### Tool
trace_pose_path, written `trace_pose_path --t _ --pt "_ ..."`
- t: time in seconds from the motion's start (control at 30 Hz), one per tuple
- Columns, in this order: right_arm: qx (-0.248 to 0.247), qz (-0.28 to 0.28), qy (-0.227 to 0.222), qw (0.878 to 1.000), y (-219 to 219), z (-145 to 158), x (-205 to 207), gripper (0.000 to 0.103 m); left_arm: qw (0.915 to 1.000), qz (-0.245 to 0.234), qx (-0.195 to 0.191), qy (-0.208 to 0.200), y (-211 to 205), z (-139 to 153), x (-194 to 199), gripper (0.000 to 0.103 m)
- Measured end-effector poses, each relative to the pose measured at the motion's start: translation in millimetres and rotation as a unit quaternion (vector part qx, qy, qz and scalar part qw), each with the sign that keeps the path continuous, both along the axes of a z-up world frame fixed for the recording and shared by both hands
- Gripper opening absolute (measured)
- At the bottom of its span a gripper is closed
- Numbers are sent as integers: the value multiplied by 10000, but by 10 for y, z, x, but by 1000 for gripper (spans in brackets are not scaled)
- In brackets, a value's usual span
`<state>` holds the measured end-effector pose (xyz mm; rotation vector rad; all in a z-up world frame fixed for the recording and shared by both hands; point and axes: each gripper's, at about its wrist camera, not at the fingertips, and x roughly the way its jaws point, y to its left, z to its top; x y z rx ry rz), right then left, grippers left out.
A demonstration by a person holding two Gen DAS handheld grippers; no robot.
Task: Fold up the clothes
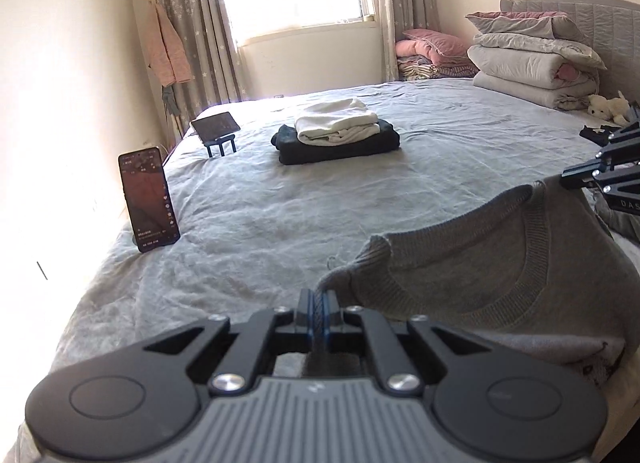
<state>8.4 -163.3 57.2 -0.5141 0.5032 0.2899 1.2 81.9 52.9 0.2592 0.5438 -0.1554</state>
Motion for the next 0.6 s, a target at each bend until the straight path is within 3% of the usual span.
trace_pose_path --t 0.2,0.6 --pt "26 -550 -329 9979 3 22 346 2 9975 158 518 -445 -212 142 454 4" --pt "47 -1471 -794 9859 -107 9 1343 2 9955 430 659 -532 -526 160 1750 4"
